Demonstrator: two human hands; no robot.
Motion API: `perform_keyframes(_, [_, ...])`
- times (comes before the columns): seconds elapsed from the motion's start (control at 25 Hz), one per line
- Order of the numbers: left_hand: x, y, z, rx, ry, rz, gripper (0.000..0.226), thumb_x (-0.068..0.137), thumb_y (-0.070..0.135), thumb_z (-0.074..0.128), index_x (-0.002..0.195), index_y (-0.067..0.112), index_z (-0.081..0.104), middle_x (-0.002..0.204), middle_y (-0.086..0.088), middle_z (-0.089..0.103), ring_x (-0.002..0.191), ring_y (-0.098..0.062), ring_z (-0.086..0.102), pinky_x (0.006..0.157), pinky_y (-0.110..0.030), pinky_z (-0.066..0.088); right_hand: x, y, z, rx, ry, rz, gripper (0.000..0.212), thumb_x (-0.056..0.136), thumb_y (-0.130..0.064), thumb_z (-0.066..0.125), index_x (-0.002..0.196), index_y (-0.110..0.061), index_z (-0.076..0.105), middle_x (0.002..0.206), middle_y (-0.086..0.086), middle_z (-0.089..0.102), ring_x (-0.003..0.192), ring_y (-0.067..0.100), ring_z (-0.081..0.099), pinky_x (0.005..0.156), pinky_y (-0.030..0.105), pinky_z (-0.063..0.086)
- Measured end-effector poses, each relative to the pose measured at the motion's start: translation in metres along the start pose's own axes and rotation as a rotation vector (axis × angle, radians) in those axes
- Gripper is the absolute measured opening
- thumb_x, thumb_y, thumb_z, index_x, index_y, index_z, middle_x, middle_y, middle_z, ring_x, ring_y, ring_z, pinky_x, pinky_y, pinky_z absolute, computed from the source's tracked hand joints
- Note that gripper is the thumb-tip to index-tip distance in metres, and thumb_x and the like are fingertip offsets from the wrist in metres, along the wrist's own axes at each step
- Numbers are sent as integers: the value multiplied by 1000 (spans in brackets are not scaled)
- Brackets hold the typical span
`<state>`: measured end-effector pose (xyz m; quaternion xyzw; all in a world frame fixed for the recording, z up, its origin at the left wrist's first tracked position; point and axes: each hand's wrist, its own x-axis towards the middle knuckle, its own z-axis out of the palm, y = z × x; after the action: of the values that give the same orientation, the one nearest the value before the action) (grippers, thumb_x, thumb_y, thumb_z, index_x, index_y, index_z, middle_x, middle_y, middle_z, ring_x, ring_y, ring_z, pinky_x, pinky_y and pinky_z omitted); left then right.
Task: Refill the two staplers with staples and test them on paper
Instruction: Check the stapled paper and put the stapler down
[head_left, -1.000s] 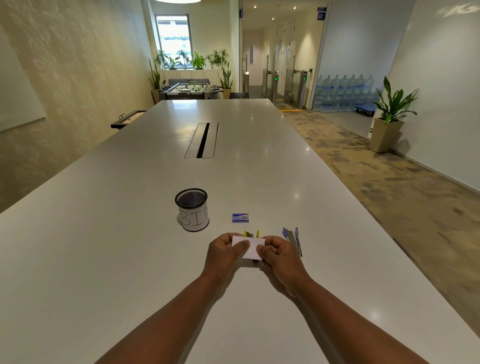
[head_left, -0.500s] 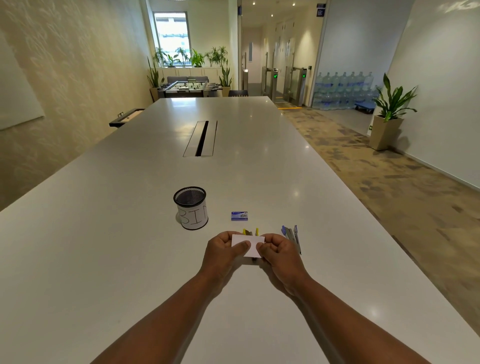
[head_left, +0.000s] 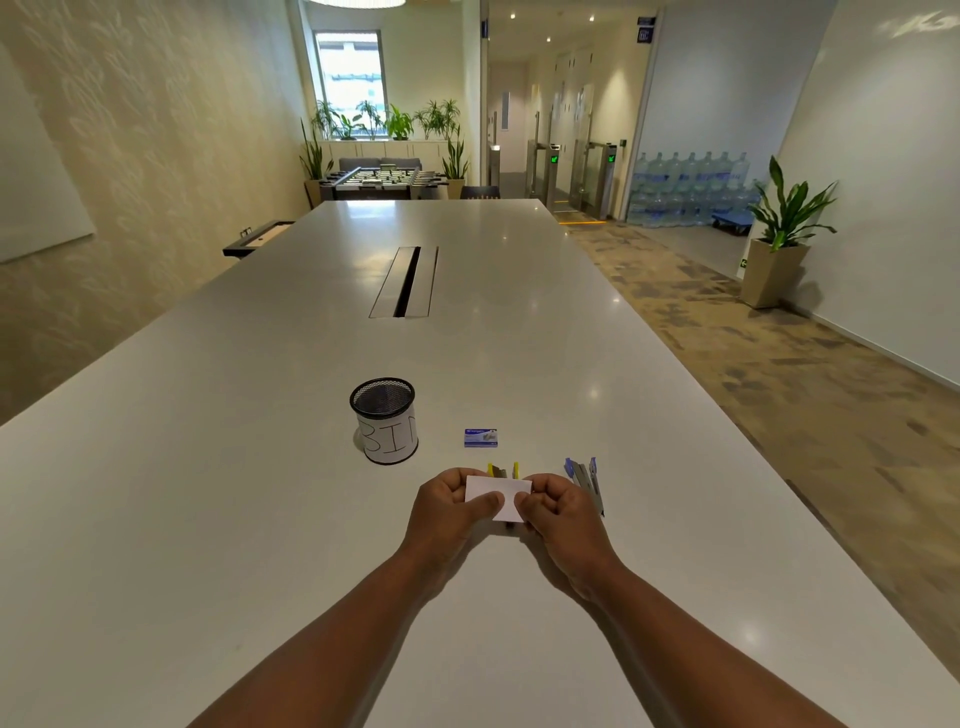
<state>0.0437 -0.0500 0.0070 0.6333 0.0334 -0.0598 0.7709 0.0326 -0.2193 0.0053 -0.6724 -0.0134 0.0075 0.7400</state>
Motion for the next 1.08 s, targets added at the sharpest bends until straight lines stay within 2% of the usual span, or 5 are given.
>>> perform_keyframes(0.24, [2,2,0,-29,27,-13,25,88,3,76,111,0,66,106,-23,75,101,-42,73,89,-60,60,-1,-1,0,-88,-16,-54,10,98,0,60,97,-4,69,74,-4,75,70,6,71,61,17,54])
perform_keyframes(0.44, [-3,4,-3,37,-56,-7,41,80,-4,82,115,6,63,98,-8,79,96,-26,77,82,-41,63,1,0,-2,-43,0,-38,10,98,-2,60,100,-5,69,87,3,79,82,16,77,66,24,60])
perform_keyframes(0.72, [-2,3,2,24,49,11,25,86,7,79,108,3,67,105,-22,74,98,-38,75,87,-56,61,2,4,-3,-178,9,-55,10,97,-8,64,98,-14,72,85,-1,77,79,12,73,68,23,57])
perform_keyframes(0.96, [-5,5,-6,48,-70,-11,42,81,-6,80,116,6,61,101,-8,79,98,-23,76,78,-32,62,2,2,-1,54,-12,-5,11,100,0,57,104,1,67,97,14,78,94,28,76,75,39,63])
perform_keyframes(1.08, [-3,5,-9,21,-68,-5,37,87,-8,72,119,6,60,108,-12,79,103,-27,76,81,-32,61,1,-1,-1,108,-12,-1,12,100,1,56,106,2,66,98,14,78,94,27,76,73,36,63])
